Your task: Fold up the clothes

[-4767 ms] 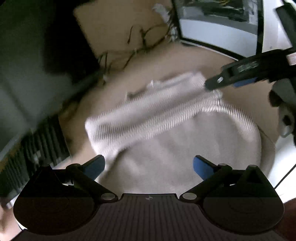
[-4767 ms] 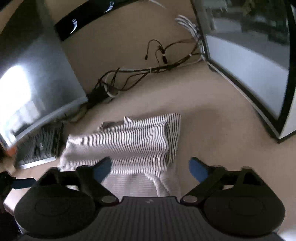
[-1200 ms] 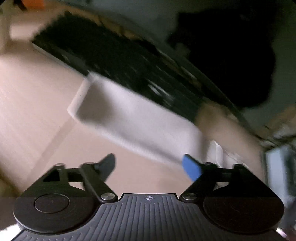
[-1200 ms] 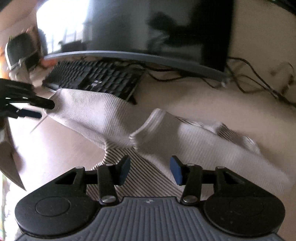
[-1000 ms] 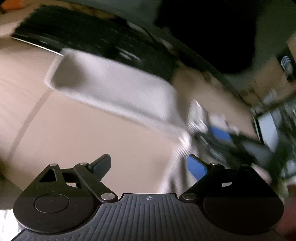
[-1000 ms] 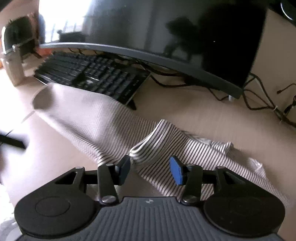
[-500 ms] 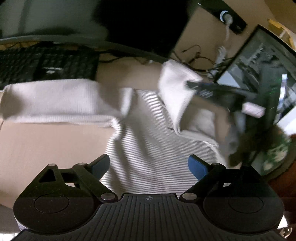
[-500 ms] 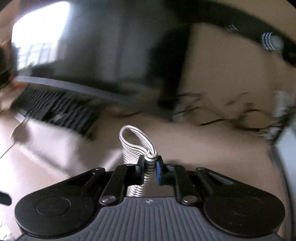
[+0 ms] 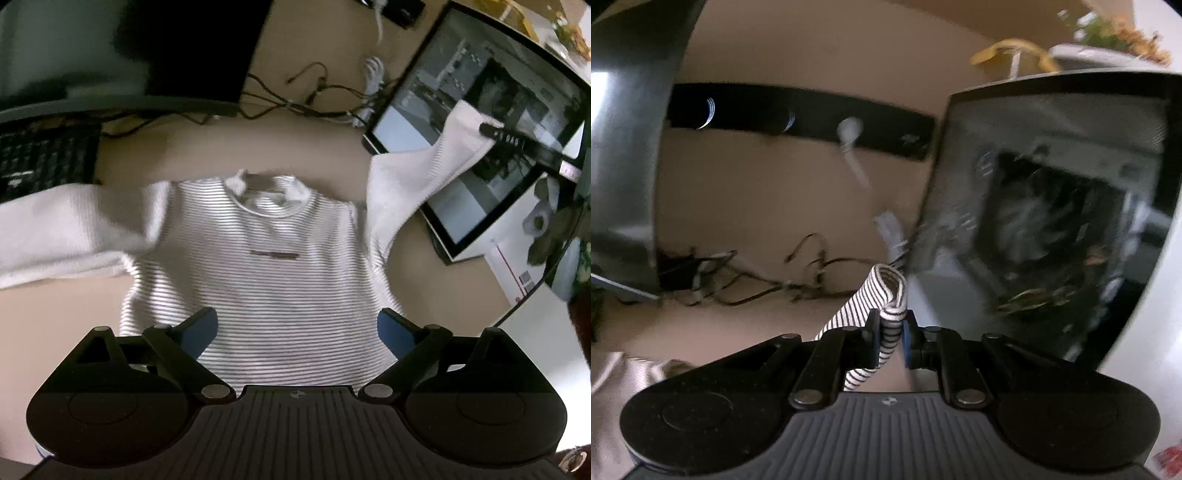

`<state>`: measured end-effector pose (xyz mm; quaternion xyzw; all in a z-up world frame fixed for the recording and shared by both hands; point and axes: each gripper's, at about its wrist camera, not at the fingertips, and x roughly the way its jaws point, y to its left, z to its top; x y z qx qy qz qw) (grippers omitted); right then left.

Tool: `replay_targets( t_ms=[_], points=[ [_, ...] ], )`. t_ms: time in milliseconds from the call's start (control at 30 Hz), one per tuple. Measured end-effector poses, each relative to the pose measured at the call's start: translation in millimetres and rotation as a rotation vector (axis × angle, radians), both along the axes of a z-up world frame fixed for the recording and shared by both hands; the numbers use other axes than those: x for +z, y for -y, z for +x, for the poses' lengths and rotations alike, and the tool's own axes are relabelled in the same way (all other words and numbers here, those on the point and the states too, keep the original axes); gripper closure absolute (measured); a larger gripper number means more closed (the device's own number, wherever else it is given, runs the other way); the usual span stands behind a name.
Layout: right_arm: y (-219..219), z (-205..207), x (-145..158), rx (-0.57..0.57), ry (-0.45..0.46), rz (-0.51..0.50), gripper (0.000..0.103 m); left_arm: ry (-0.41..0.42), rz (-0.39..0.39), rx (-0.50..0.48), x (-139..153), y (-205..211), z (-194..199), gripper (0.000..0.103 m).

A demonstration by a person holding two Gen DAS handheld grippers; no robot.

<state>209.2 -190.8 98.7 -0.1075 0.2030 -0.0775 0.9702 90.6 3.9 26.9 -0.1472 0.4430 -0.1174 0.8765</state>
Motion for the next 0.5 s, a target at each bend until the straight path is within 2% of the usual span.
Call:
replay_targets(
  t_ms=[200,500],
  points=[
    [18,0,4,-0.036,0.026,-0.073,0.092,-0.058,-0.004,0.012,-15,5,16,0.006],
    [24,-6,-21,-0.004,-0.012,-0.153,0.089,-0.202,0.045,0.11,-47,-8,47,0.006]
  ],
)
